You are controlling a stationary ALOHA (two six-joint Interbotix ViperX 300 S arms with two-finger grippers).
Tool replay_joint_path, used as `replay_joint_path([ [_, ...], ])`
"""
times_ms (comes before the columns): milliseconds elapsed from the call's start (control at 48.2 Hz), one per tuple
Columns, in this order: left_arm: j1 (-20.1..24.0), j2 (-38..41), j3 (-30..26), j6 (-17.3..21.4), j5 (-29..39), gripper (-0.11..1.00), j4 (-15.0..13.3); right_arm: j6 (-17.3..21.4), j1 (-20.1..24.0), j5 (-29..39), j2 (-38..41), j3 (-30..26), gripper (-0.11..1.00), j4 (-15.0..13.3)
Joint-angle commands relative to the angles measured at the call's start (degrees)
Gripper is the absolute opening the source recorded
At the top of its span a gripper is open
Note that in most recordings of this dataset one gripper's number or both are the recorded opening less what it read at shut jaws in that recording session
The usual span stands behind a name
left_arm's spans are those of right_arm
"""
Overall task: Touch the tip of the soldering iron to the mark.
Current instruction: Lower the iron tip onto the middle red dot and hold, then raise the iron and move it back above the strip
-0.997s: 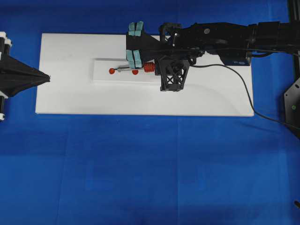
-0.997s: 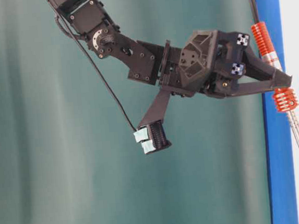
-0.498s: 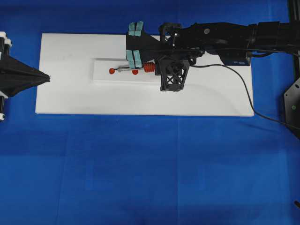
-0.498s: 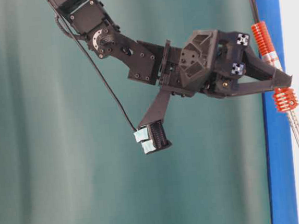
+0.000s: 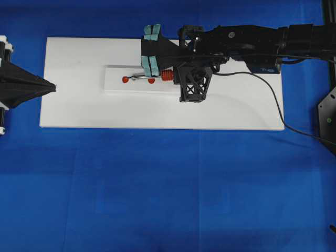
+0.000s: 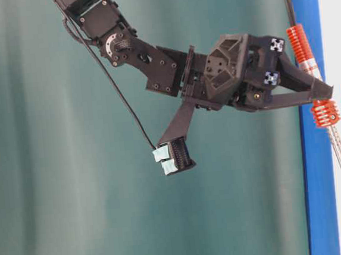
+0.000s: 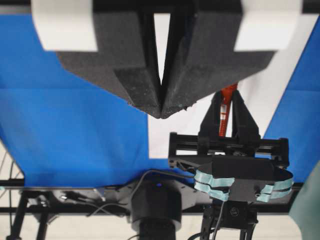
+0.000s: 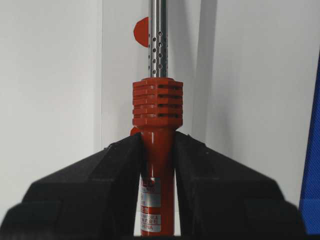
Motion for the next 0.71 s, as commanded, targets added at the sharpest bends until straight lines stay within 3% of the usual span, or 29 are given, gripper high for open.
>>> replay_joint_path([
  [0, 0.00, 0.26, -0.62, 0.09, -0.26, 0.00, 0.18, 0.00, -0.09, -0.18, -0.97, -1.32, 0.06, -0.09],
  [353, 0.00, 0.18, -0.62, 0.09, -0.26, 0.00, 0.18, 0.18, -0.09, 0.79, -1.93, -1.76, 0.06, -0.09],
  [685, 0.00, 0.26, -0.70, 0.00, -0.26, 0.00, 0.09, 0.26, -0.09, 5.89, -9.76, -3.43, 0.06, -0.09],
])
